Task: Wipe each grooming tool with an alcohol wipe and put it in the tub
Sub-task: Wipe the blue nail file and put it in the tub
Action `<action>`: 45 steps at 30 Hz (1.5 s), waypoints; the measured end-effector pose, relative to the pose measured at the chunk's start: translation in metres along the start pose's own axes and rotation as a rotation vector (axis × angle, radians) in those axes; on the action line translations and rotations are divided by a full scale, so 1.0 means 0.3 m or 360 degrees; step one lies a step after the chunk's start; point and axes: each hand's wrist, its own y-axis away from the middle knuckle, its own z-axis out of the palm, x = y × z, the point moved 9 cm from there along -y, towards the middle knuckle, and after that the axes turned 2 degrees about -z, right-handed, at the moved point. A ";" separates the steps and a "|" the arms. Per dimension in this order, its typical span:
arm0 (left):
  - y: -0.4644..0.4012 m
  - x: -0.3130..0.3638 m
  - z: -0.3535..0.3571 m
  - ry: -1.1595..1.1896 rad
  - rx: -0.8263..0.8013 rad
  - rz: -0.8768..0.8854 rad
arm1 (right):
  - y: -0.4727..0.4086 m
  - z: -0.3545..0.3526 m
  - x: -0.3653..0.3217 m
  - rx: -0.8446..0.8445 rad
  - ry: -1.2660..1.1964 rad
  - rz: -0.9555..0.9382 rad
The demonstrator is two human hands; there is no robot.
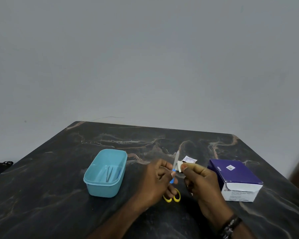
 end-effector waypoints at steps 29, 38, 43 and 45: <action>0.032 -0.025 -0.004 0.0084 0.0089 0.0040 | 0.025 0.022 0.004 0.0005 0.0045 0.0028; 0.037 -0.032 0.006 0.0114 0.0111 -0.0008 | 0.044 0.070 0.000 -0.0176 0.0080 0.0015; 0.042 -0.026 0.009 0.0086 0.0090 0.0009 | 0.044 0.061 -0.016 -0.0138 0.0137 -0.0056; 0.043 -0.025 0.015 0.0098 0.0071 0.0008 | 0.043 0.048 -0.026 -0.0093 0.0130 -0.0083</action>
